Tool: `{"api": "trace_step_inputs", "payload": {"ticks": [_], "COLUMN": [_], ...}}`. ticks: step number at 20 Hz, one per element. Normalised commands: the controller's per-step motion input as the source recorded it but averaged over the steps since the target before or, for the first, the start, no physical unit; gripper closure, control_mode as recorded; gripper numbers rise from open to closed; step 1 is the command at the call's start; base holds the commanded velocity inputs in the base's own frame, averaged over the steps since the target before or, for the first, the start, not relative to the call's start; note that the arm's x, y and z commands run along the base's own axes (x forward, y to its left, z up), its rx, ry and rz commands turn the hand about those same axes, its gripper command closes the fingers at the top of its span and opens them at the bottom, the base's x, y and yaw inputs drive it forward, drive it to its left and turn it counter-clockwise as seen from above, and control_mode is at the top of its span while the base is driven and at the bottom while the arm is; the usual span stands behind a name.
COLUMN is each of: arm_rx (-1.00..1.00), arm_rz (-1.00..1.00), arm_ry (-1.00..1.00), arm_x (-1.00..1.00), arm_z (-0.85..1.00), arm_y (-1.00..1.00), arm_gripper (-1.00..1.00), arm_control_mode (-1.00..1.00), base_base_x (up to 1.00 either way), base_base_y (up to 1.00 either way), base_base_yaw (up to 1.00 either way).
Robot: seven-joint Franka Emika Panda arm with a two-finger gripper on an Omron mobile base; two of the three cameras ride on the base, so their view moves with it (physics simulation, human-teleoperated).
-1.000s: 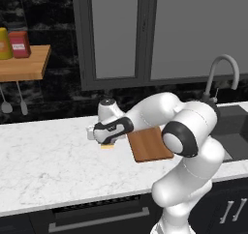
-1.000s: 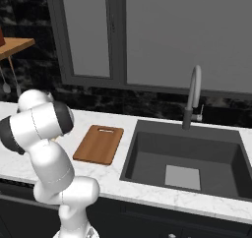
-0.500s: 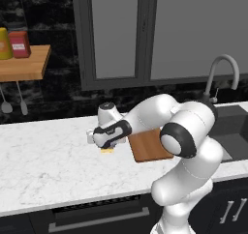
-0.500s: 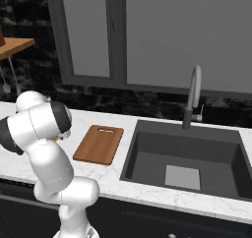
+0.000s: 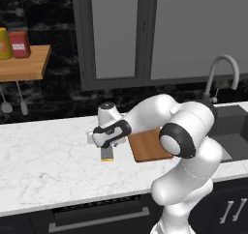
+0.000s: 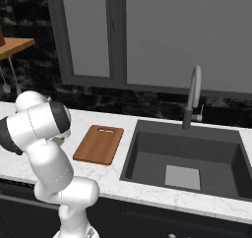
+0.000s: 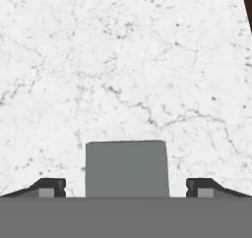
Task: Pick up the sponge from the counter and clean the cutting board by briefly scrubbing or pressing down on the cutting board. Once finished, release the sponge.
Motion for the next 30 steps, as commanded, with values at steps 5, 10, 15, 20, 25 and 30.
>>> {"api": "trace_step_inputs", "payload": {"ticks": [5, 10, 15, 20, 25, 30], "arm_rx": [0.0, 0.0, 0.01, 0.08, 0.03, 0.0], "arm_rz": [0.0, 0.0, -0.01, -0.03, 0.0, 0.0], "arm_ry": [0.0, -0.02, -0.07, -0.04, 0.03, -0.09], "arm_x": [-0.04, -0.38, -0.47, -0.32, -0.03, -0.53], "arm_z": [0.06, 0.52, 0.85, 0.97, 1.0, 0.85], "arm_y": [0.0, -0.16, -0.41, -0.55, -0.24, -0.29], "arm_gripper": [-1.0, -1.0, -1.0, -1.0, -1.0, -1.0], "arm_control_mode": [-1.0, -1.0, -1.0, -1.0, -1.0, -1.0], "base_base_x": [0.0, 0.0, 0.0, 0.0, 0.0, 0.0], "base_base_y": [0.0, 0.0, 0.0, 0.0, 0.0, 0.0], "base_base_yaw": [0.0, 0.0, 0.0, 0.0, 0.0, 0.0]}}
